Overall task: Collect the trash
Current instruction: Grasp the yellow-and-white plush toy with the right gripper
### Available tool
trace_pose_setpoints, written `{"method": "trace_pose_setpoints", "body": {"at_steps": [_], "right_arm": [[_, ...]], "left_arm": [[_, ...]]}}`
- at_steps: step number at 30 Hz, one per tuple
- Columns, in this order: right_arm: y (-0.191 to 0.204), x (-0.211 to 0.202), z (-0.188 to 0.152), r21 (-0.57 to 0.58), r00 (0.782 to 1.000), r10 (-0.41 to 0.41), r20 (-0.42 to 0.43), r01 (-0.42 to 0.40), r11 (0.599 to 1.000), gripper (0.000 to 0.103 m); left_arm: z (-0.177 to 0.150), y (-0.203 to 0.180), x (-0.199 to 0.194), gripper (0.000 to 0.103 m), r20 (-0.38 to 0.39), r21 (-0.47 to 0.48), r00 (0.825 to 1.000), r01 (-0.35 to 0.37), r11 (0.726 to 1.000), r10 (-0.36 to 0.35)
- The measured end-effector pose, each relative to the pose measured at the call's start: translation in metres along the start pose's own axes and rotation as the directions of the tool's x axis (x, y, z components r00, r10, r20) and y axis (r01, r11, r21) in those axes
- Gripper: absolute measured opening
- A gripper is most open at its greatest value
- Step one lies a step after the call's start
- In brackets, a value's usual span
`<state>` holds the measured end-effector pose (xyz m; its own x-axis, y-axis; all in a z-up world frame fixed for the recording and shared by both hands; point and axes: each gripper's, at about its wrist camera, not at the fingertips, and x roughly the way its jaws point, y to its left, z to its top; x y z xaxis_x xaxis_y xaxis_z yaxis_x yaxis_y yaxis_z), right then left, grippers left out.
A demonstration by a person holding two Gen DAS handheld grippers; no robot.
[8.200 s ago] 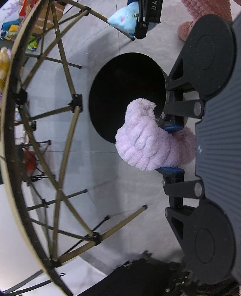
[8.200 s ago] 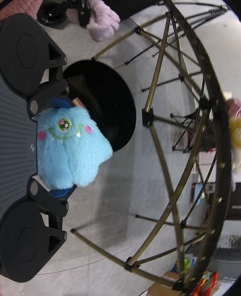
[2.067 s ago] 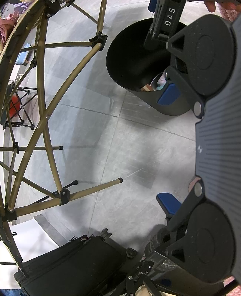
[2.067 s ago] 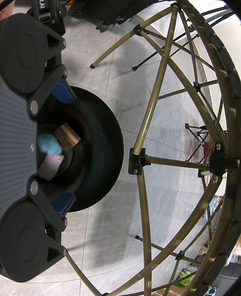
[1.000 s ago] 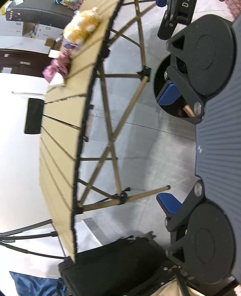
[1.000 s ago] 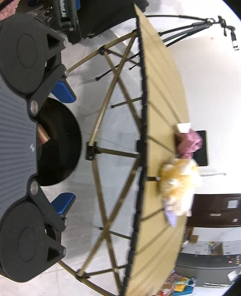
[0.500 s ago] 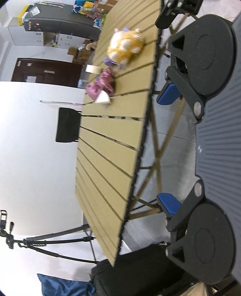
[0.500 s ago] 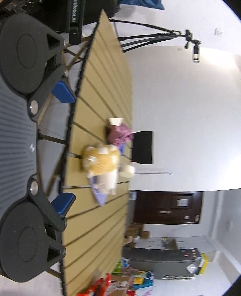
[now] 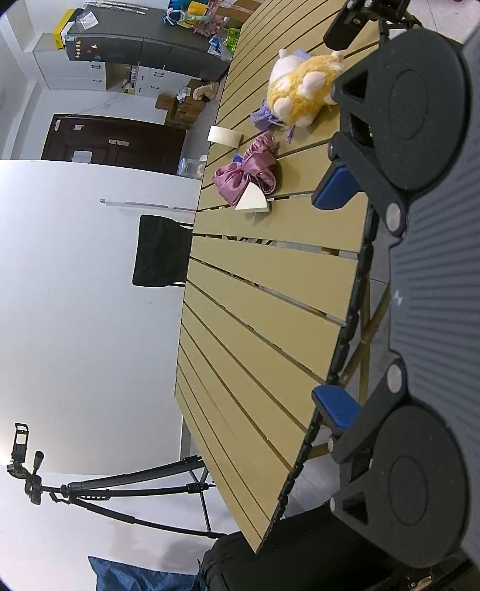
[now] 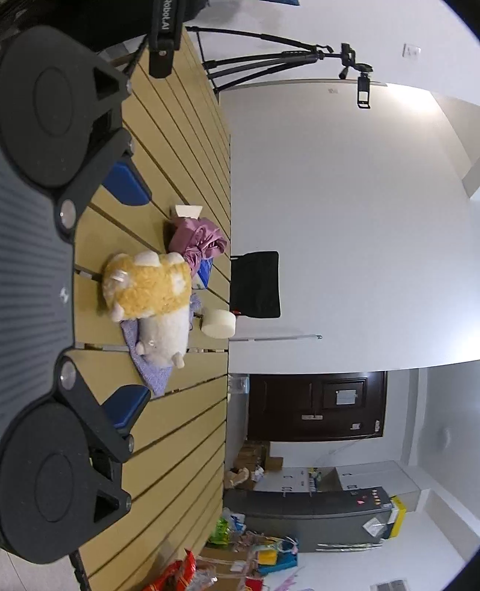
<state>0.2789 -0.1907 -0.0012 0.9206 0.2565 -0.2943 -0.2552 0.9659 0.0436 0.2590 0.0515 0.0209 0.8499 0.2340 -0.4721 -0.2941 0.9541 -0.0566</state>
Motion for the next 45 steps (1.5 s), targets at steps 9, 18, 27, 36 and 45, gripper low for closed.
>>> {"method": "trace_pose_setpoints", "body": {"at_steps": [9, 18, 27, 36, 45], "right_arm": [[0.002, 0.046, 0.004, -0.013, 1.0, -0.006, -0.03, 0.006, 1.0, 0.103], [0.011, 0.107, -0.001, -0.029, 0.992, -0.003, -0.128, -0.001, 1.0, 0.102], [0.013, 0.13, -0.005, 0.004, 0.985, -0.029, -0.169, 0.03, 1.0, 0.08], [0.011, 0.124, -0.004, 0.009, 0.987, -0.017, -0.161, 0.018, 1.0, 0.063], [-0.002, 0.106, 0.001, 0.066, 0.995, -0.01, -0.098, 0.016, 0.998, 0.062]], "left_arm": [[0.011, -0.01, 0.033, 0.103, -0.025, 0.017, 1.0, 0.002, 1.0, -0.002], [0.02, -0.026, 0.061, 0.103, -0.024, 0.09, 0.999, 0.035, 0.995, -0.033], [0.018, -0.025, 0.077, 0.103, -0.06, 0.084, 0.997, 0.046, 0.995, -0.041], [0.018, -0.02, 0.074, 0.103, -0.062, 0.066, 0.997, 0.043, 0.997, -0.039], [0.022, -0.038, 0.071, 0.103, -0.057, 0.054, 0.996, 0.079, 0.995, -0.076]]}}
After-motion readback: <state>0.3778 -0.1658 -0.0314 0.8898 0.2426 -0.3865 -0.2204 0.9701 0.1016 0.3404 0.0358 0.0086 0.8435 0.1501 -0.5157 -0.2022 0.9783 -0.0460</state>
